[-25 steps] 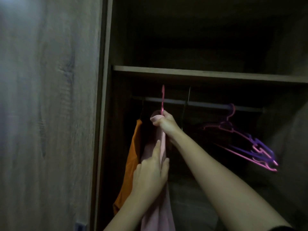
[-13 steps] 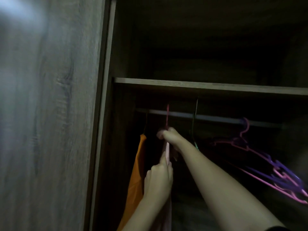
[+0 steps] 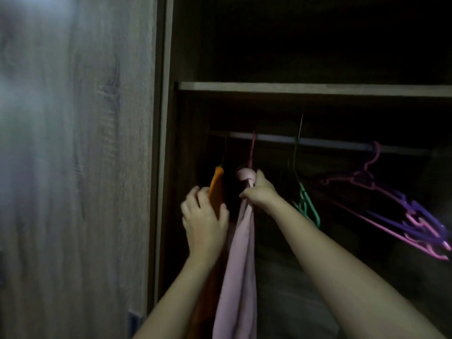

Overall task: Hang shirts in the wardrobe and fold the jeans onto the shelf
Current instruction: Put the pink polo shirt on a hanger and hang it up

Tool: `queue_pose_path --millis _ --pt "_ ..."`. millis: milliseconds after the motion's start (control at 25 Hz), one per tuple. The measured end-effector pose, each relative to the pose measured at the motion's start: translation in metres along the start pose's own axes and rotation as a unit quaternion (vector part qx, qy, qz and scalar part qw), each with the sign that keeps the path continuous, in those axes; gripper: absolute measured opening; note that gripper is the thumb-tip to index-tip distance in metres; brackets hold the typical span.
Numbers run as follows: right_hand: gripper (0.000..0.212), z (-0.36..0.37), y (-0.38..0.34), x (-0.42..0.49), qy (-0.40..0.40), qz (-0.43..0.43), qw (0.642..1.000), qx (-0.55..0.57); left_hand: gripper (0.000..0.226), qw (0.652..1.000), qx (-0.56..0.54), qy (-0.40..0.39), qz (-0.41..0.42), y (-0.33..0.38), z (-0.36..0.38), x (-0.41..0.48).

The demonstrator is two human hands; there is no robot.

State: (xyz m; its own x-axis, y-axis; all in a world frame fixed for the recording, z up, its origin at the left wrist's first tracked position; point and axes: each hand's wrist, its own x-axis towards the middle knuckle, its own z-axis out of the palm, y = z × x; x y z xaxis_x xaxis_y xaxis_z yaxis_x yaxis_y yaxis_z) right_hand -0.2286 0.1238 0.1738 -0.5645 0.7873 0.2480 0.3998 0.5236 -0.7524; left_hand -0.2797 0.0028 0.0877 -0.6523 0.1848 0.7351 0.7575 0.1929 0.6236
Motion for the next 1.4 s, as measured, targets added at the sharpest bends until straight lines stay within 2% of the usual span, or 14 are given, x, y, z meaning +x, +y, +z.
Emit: queue_pose_path --millis 120,160,240,320,480,600,680,800,880,960,1080,1200,1320,1400 --pt "0.081 0.027 0.029 -0.043 0.072 -0.058 0.995 -0.028 0.067 0.985 0.06 -0.143 -0.081 -0.028 0.002 0.001" --pt "0.078 0.036 0.041 -0.059 0.089 -0.075 0.993 -0.036 0.059 0.978 0.081 -0.18 -0.073 -0.033 -0.001 -0.006" --pt "0.069 0.05 0.064 -0.088 0.121 -0.084 0.988 -0.046 0.037 0.973 0.12 -0.192 -0.048 -0.049 -0.007 -0.028" --pt "0.066 0.059 0.083 -0.106 0.138 -0.069 0.986 -0.067 0.023 0.969 0.126 -0.196 -0.082 -0.065 -0.015 -0.048" --pt "0.044 0.085 0.116 -0.137 0.078 -0.016 0.993 -0.085 0.009 0.947 0.091 -0.271 -0.145 -0.095 -0.024 -0.088" --pt "0.028 0.099 0.139 -0.164 0.043 -0.014 0.998 -0.044 0.009 0.968 0.055 -0.21 -0.128 -0.108 -0.042 -0.108" --pt "0.027 0.102 0.145 -0.174 0.029 -0.033 0.999 -0.001 0.011 0.976 0.041 -0.178 -0.118 -0.108 -0.055 -0.113" --pt "0.066 0.103 0.14 -0.185 0.024 -0.034 0.999 -0.034 0.022 0.97 0.043 -0.208 -0.121 -0.106 -0.063 -0.119" --pt "0.085 0.098 0.128 -0.191 0.069 -0.069 0.995 -0.037 0.038 0.976 0.021 -0.184 -0.114 -0.106 -0.068 -0.118" --pt "0.078 0.092 0.114 -0.192 0.121 -0.173 0.977 -0.031 0.041 0.987 -0.009 -0.136 -0.09 -0.104 -0.076 -0.11" --pt "0.064 0.106 0.093 -0.196 0.09 -0.262 0.961 -0.006 0.036 0.994 -0.036 -0.087 -0.057 -0.109 -0.09 -0.102" --pt "0.055 0.154 0.077 -0.202 0.012 -0.289 0.957 0.031 0.034 0.996 -0.028 -0.057 -0.057 -0.139 -0.111 -0.109" --pt "0.053 0.218 0.059 -0.212 -0.029 -0.311 0.949 0.028 0.034 0.993 0.041 -0.028 -0.11 -0.184 -0.15 -0.123" --pt "0.056 0.256 0.044 -0.223 -0.065 -0.314 0.947 0.024 0.039 0.984 0.088 -0.047 -0.148 -0.211 -0.179 -0.127"
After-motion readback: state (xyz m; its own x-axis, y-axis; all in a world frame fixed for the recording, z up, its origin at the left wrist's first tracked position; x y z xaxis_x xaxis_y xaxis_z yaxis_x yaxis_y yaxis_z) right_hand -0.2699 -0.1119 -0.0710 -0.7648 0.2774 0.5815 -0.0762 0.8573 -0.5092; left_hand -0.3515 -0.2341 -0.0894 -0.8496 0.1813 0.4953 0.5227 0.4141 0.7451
